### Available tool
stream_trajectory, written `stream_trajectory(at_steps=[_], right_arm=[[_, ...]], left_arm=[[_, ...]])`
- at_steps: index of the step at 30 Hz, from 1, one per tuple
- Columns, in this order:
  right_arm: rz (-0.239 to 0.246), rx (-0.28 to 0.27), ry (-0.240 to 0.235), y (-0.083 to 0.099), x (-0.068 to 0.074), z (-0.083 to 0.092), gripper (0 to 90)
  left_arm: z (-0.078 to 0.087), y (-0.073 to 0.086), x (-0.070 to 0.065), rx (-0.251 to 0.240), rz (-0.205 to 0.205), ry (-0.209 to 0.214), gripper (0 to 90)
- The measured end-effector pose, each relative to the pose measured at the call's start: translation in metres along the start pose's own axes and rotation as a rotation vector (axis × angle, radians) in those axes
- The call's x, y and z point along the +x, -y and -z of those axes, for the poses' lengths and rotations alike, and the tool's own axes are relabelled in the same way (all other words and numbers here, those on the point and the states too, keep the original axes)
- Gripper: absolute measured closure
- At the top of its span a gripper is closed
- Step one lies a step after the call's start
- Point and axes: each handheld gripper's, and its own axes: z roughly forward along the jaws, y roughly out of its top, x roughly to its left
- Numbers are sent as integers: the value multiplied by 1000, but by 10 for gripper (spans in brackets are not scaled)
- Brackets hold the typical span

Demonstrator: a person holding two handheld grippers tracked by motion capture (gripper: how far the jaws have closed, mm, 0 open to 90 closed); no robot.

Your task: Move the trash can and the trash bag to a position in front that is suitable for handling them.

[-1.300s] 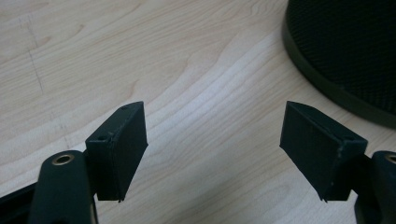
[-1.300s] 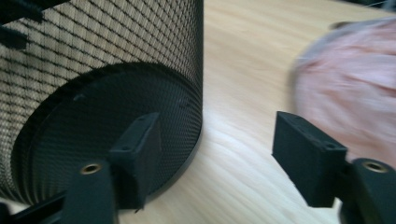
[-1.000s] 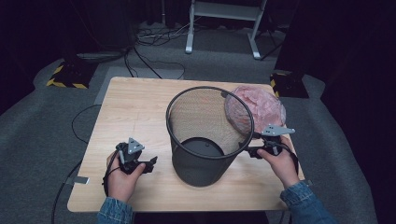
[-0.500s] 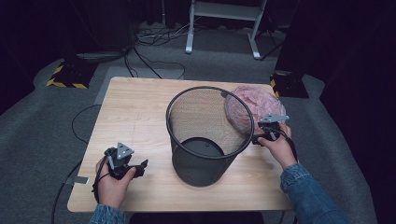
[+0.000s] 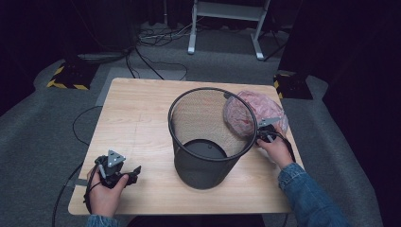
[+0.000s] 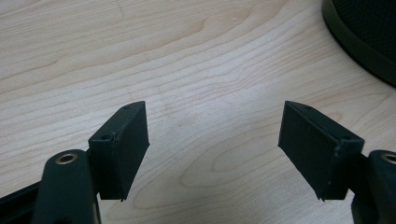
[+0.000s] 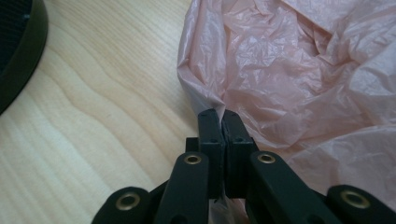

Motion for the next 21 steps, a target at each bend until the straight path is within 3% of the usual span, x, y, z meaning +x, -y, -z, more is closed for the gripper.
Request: stream_trajectory(at_steps=[2, 4, 5, 7, 10, 12, 13, 14, 15, 17, 21], right_arm=[[-24, 31, -28, 1, 6, 4, 835], [-64, 67, -65, 4, 16, 10, 653], [-64, 76, -69, 5, 20, 14, 602], [-59, 47, -70, 6, 28, 30, 503], [-67, -61, -2, -1, 20, 52, 370], [-75, -119, 87, -8, 8, 63, 294], [-91, -155, 165, -14, -5, 67, 193], [-102, -162, 211, -17, -12, 66, 129], [-102, -162, 211, -17, -12, 66, 129], [-145, -159, 267, -22, -24, 60, 170], [-205, -96, 247, -25, -44, 31, 163]], left_arm=[[0, -1, 0, -1, 2, 2, 241], [0, -2, 0, -4, 2, 3, 241], [0, -2, 1, -3, -2, 4, 241], [-2, -2, 1, 1, -2, 2, 241], [-4, -2, 0, 5, 2, 4, 241], [-4, -3, -2, 3, -1, 8, 242], [-3, -4, -3, 2, -9, 8, 241], [-3, -4, -3, 1, -8, 9, 241], [-3, -4, -3, 1, -10, 9, 241], [-4, -3, -1, 2, -2, 6, 241], [-7, -1, 2, 15, 0, 5, 241]])
